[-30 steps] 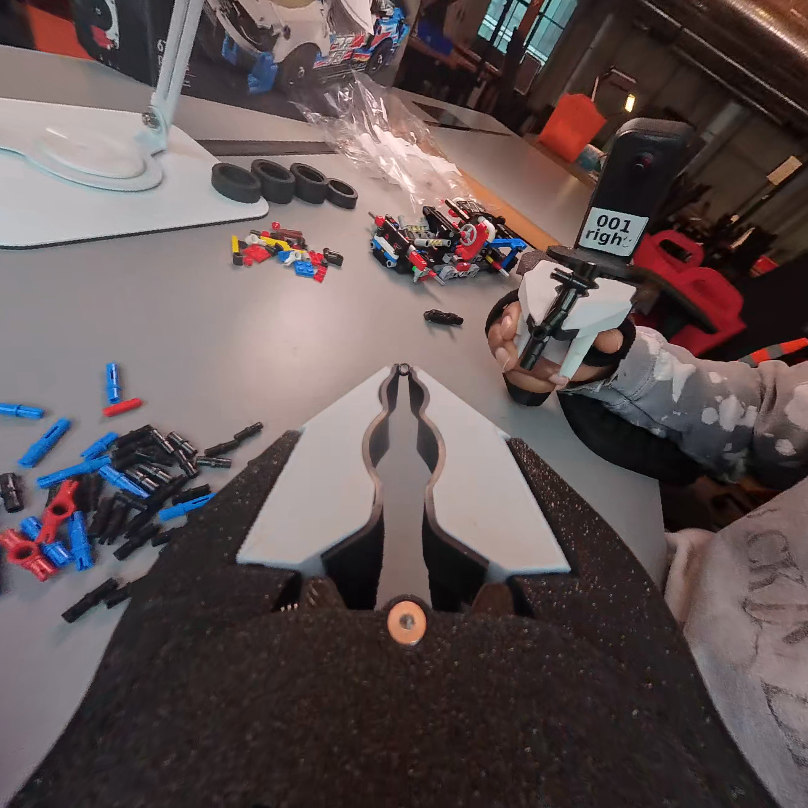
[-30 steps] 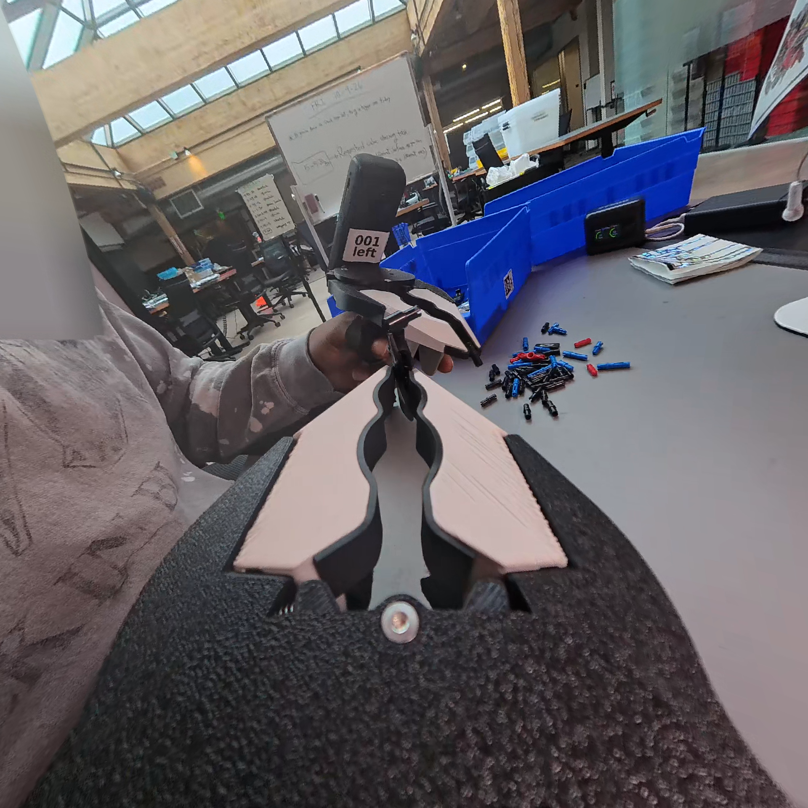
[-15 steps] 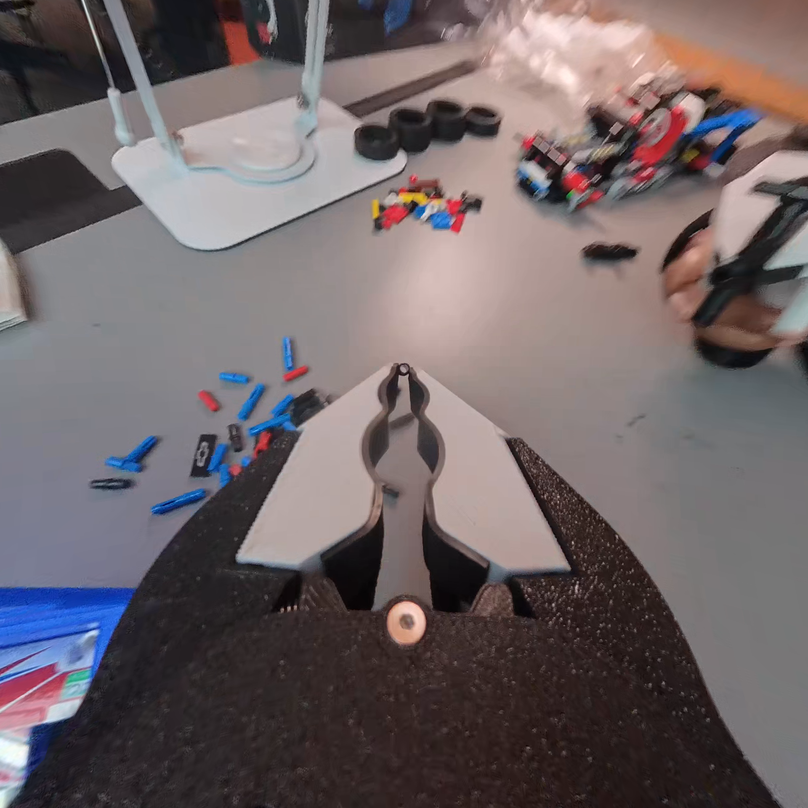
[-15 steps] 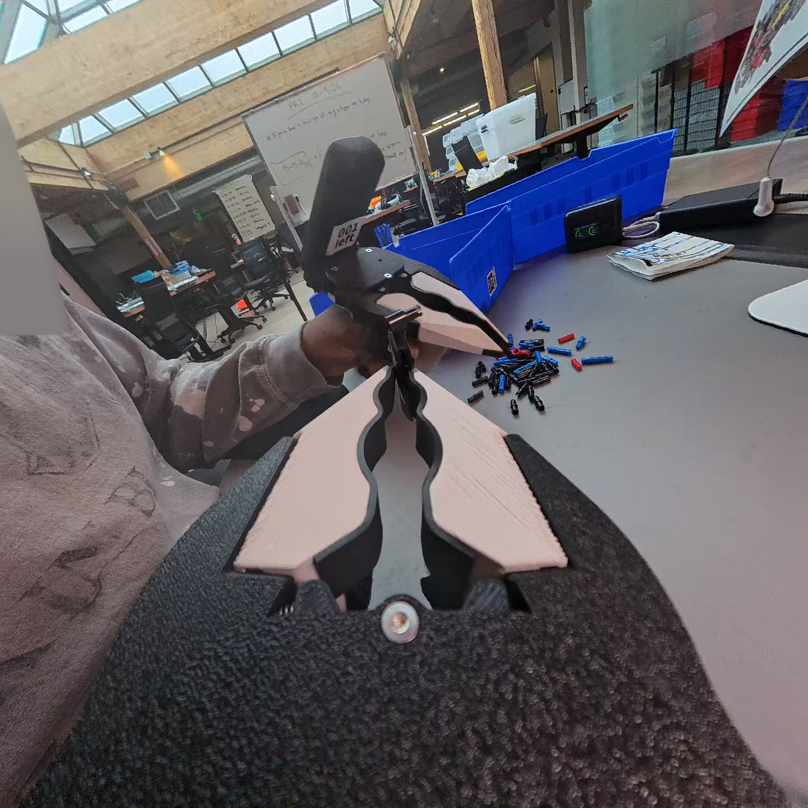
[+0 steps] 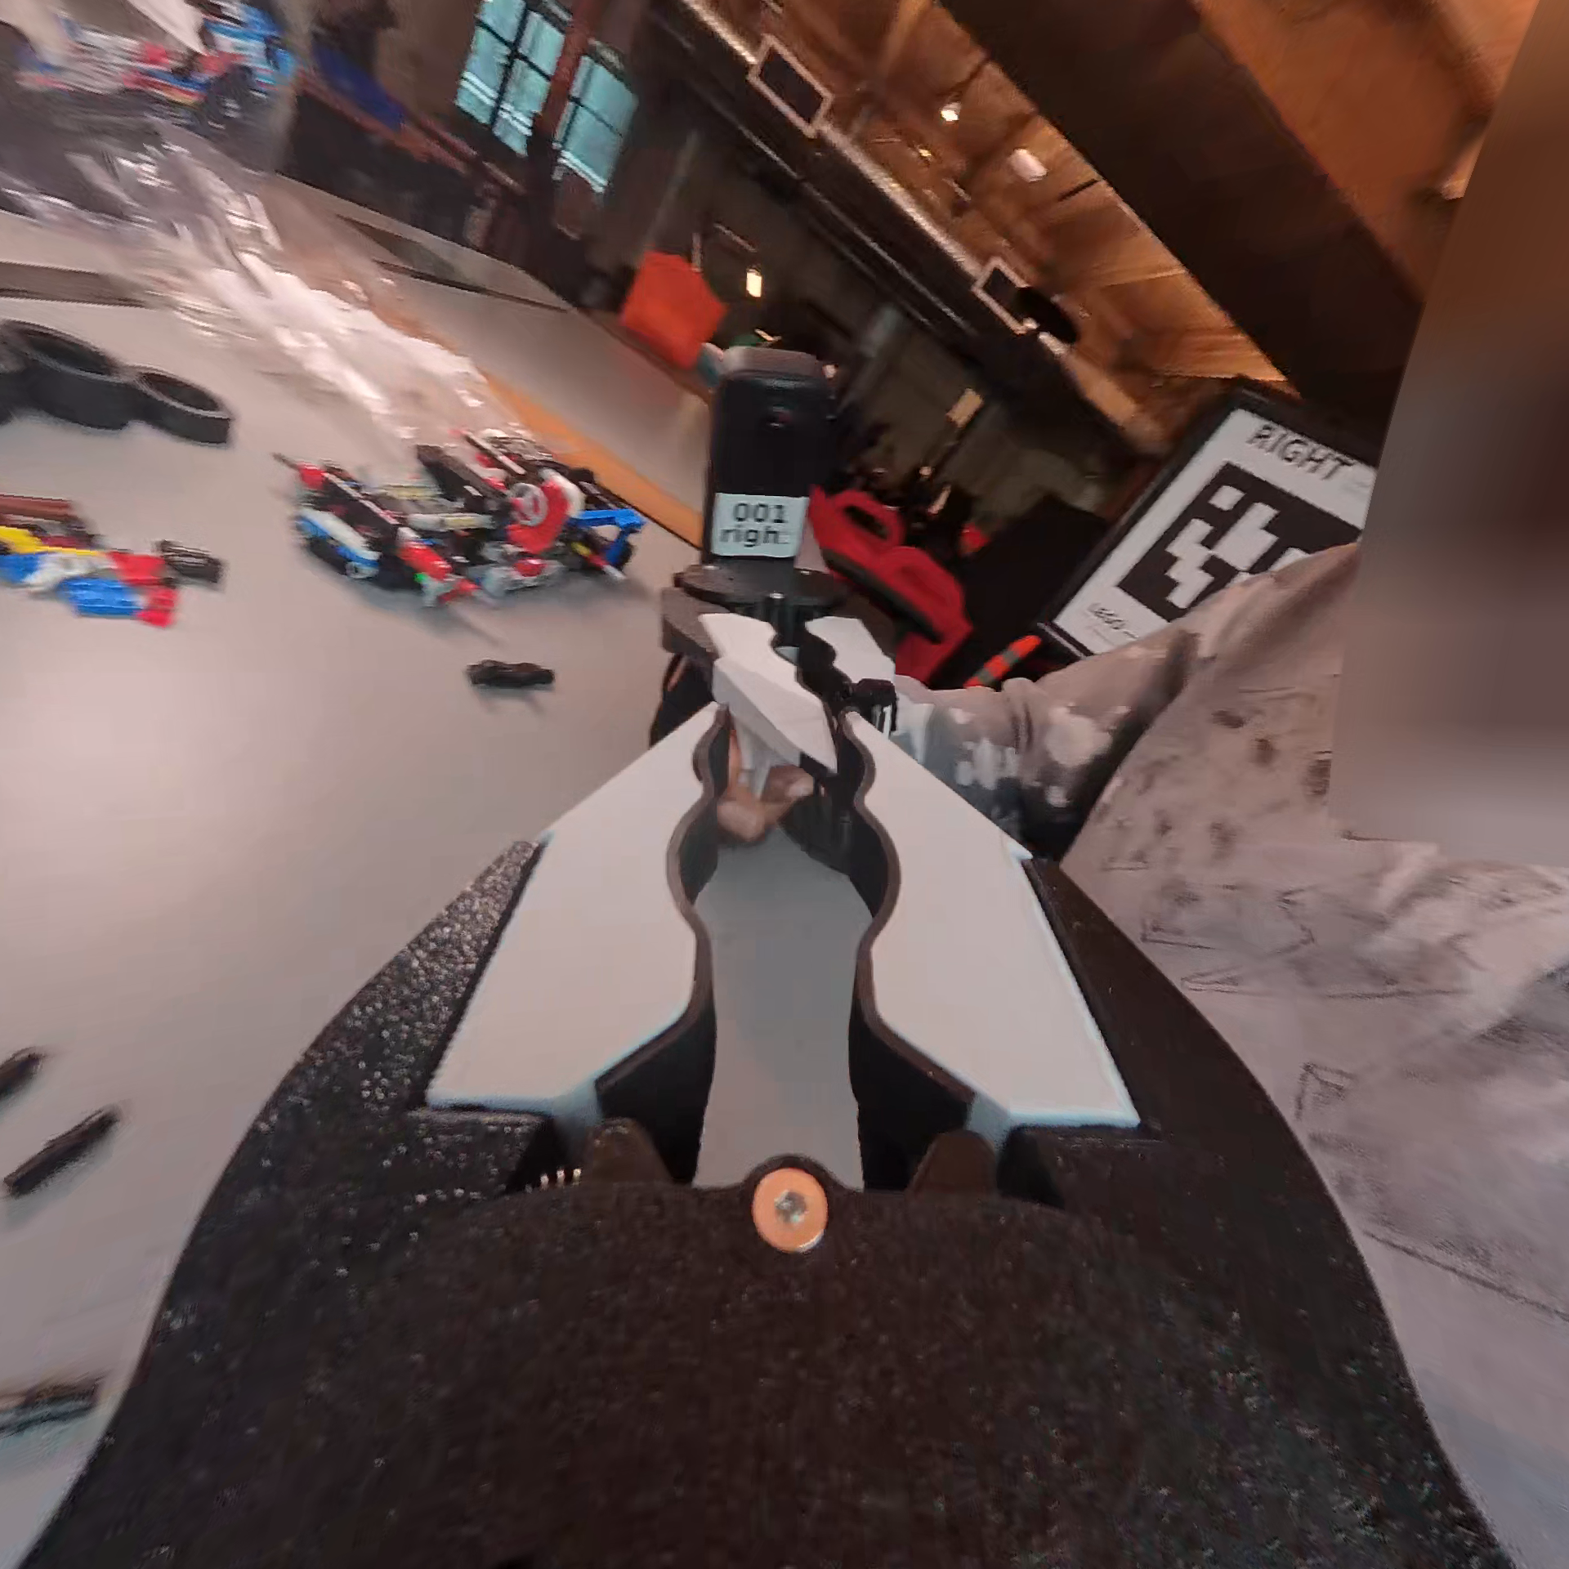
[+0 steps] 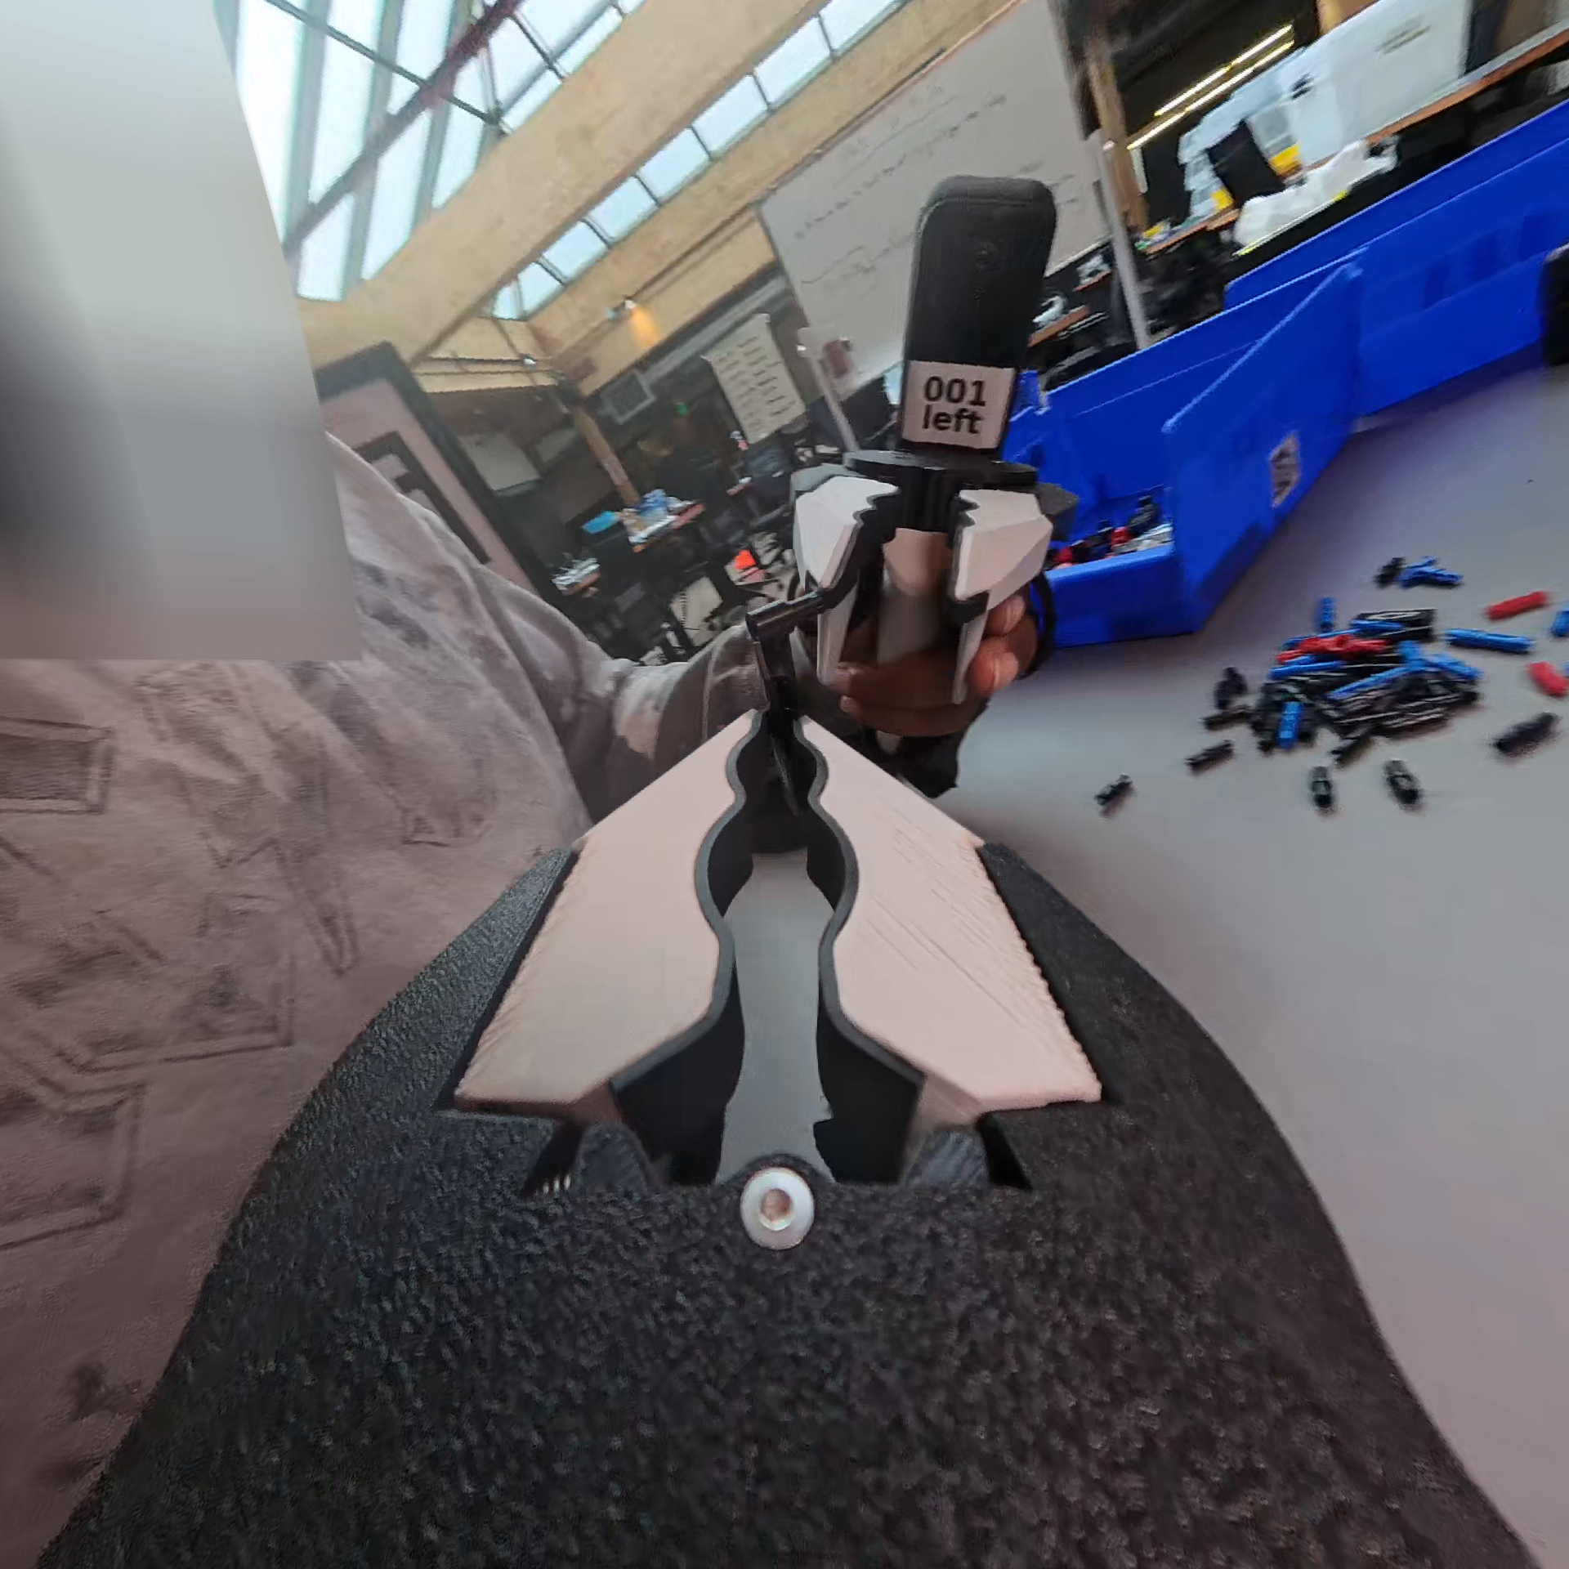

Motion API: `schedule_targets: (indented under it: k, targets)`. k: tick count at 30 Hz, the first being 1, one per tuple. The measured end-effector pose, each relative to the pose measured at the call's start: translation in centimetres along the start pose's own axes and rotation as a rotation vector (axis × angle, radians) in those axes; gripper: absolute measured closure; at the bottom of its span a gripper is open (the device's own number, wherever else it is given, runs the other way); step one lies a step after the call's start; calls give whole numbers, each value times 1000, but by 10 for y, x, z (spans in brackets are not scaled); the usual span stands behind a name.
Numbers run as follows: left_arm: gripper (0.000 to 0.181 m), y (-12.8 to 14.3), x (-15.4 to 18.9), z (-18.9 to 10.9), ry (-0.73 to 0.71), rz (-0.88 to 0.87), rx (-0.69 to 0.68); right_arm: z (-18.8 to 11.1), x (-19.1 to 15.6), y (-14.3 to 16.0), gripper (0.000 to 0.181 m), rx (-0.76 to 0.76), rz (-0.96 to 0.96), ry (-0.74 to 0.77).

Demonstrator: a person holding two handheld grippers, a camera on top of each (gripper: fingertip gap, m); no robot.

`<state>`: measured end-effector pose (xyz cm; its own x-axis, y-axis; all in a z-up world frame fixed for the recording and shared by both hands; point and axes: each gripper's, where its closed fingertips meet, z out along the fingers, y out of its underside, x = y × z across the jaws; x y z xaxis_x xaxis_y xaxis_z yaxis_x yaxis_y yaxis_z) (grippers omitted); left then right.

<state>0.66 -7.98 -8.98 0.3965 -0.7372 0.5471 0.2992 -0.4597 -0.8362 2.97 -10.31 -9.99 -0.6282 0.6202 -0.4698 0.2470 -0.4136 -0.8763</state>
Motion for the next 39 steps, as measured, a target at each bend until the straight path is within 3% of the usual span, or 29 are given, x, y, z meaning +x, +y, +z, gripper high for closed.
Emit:
schedule_targets:
  k: [6, 11, 20, 23, 30, 32, 34, 37, 39]
  targets:
    - [173, 11, 38, 15, 195, 5, -33, 2, -23, 8, 178, -41, 115, -180]
    - [179, 10, 40, 17, 204, -21, -18, 0, -24, 7, 178, -32, 140, -201]
    - [181, 10, 8, 11, -25, -4, -10, -1, 11, -12, 152, 45, -83, 118]
    - [181, 13, 7, 15, -39, 11, -25, 0, 15, -10, 167, 30, -101, 151]
    - [181, 0, 3, 4, -107, 55, 14, -19, 18, -21, 174, 86, -124, 175]
    - [181, -8, -7, -17, -159, 54, 53, -31, 21, -25, 175, 94, -135, 212]
    - [181, -8, -23, -27, -239, 42, 53, -25, 20, -23, 175, 76, -147, 206]
    - [180, 4, -81, -50, -640, 150, -101, -12, 18, -20, 175, 59, -150, 184]
    - [179, 10, -107, -69, -821, 177, -168, -11, 21, -17, 175, 45, -171, 202]
